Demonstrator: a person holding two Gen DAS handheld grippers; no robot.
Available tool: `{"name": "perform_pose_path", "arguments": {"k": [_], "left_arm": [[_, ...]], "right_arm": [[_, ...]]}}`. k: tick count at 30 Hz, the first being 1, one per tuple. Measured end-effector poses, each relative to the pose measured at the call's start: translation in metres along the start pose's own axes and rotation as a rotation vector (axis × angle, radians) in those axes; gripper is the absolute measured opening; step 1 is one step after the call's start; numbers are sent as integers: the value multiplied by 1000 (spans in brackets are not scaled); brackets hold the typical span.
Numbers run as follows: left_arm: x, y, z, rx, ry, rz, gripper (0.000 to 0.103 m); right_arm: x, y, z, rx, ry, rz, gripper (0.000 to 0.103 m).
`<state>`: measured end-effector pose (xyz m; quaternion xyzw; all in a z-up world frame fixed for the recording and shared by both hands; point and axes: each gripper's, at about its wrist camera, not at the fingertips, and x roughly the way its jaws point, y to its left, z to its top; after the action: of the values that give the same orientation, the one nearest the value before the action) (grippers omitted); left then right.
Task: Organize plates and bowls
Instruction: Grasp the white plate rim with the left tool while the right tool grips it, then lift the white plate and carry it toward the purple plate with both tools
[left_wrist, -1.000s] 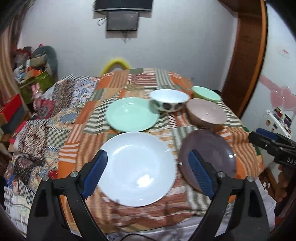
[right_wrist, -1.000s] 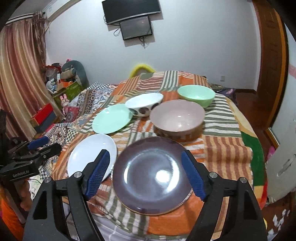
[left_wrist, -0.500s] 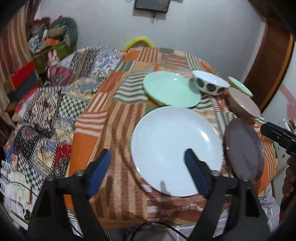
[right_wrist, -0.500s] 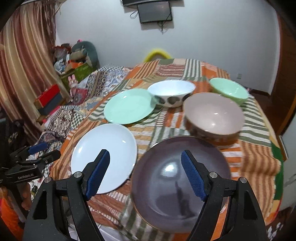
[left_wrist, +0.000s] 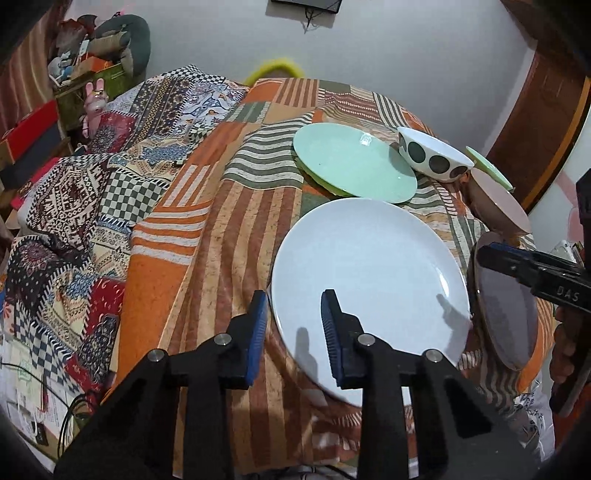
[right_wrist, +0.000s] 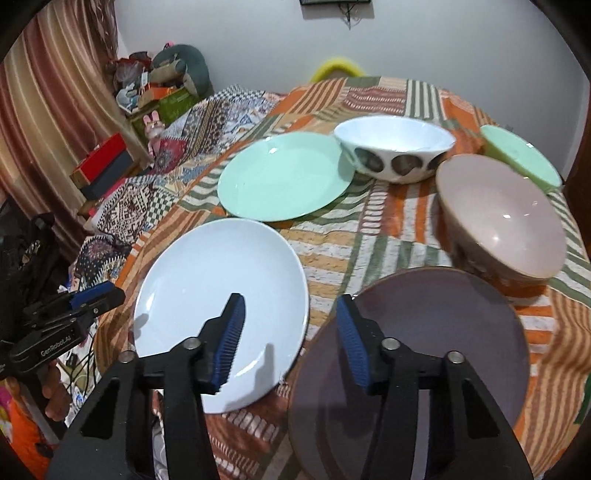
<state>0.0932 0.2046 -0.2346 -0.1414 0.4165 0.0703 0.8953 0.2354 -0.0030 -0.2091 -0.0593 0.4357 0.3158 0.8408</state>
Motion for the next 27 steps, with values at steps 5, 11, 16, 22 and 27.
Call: {"name": "perform_pose_path", "arguments": {"k": [5,11,16,22,27], "left_arm": [[17,7,6,-21,11,-6,30],[36,17,6,-57,52,-43,30],[43,18,-1,-72,82,-71,30],[36,10,-16,-47,102,-96,30],[32,5,-25,-29,115,-94,29]], "right_arm": [[16,3,2,-16,34,2,39],[32,1,9,-28,68,-6,38],[41,-3,11,-19,92,2,35],[49,-6,10,-8,132,30,26],[51,-7,12,-19,153,36,26]]}}
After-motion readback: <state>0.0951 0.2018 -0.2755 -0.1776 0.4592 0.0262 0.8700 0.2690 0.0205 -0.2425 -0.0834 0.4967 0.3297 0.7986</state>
